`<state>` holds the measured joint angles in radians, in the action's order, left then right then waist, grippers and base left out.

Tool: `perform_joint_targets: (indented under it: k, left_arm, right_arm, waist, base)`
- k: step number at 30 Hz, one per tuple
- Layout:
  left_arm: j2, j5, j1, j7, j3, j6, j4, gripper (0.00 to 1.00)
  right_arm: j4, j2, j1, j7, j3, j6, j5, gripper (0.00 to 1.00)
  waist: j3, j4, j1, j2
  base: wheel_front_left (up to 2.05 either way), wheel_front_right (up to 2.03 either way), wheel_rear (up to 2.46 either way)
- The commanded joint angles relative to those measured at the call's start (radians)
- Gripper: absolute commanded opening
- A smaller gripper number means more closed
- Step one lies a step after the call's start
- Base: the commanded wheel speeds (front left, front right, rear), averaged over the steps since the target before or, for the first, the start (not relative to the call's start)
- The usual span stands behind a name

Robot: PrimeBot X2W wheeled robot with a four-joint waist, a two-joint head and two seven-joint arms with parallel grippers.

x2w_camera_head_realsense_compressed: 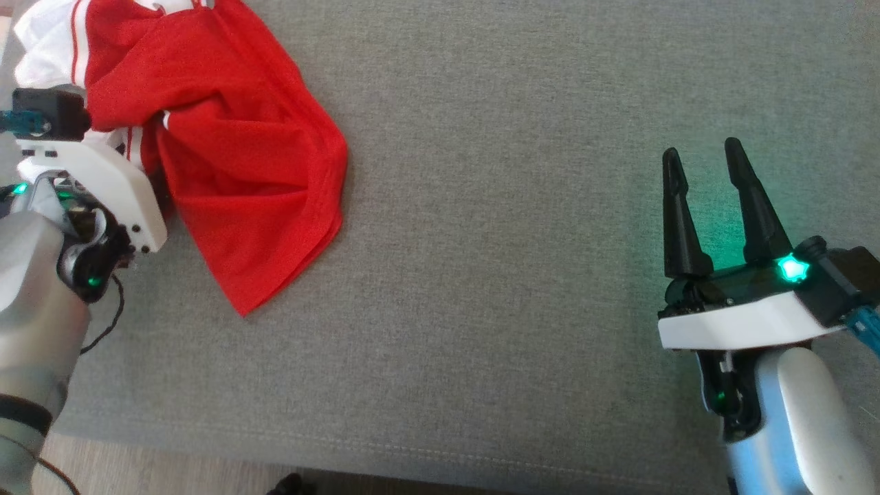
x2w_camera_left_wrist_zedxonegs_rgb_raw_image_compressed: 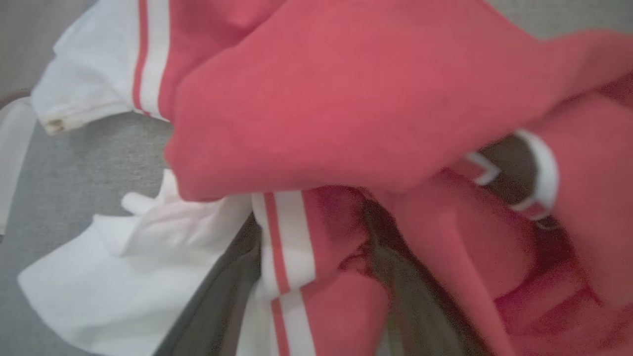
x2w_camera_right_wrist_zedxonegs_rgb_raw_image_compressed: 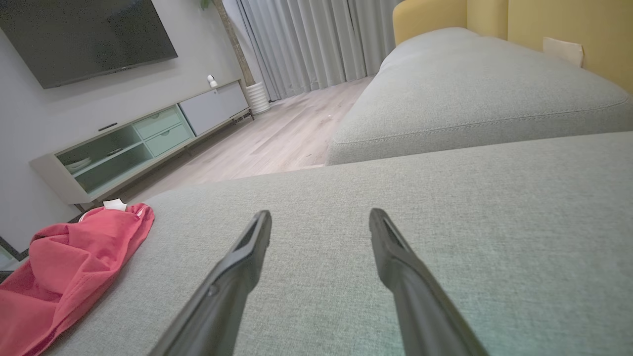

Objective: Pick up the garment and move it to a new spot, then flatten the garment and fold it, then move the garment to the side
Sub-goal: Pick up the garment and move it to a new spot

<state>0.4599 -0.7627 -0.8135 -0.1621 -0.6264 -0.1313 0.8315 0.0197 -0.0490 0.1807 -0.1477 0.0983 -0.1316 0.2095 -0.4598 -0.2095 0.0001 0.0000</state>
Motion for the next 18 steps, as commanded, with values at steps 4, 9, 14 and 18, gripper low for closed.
perform_joint_targets:
  k: [4,9,14,18]
  left_arm:
    - [0.074,-0.071,-0.013,-0.006,-0.062,0.001,-0.035,0.00]
    - [0.110,-0.118,-0.024,0.111,-0.108,0.001,-0.055,0.00]
    - [0.143,-0.136,-0.022,0.247,-0.141,0.001,-0.103,0.00]
    - [0.145,-0.143,-0.018,0.313,-0.154,0.001,-0.144,0.00]
  right_arm:
    - [0.023,-0.001,0.016,-0.008,0.031,0.001,0.006,1.00]
    - [-0.011,-0.001,0.017,-0.028,0.045,0.001,0.027,1.00]
    - [-0.060,-0.001,0.016,-0.058,0.065,0.001,0.068,1.00]
    - [-0.091,-0.001,0.007,-0.074,0.078,0.001,0.092,1.00]
  waist:
    - [0.018,0.012,-0.0001,0.0000]
    - [0.074,0.031,-0.0001,0.0000]
    - [0.147,0.066,-0.0001,0.0000]
    - [0.191,0.087,-0.0001,0.0000]
  base:
    - [0.00,0.00,0.00]
    - [0.00,0.00,0.00]
    - [0.00,0.00,0.00]
    - [0.00,0.00,0.00]
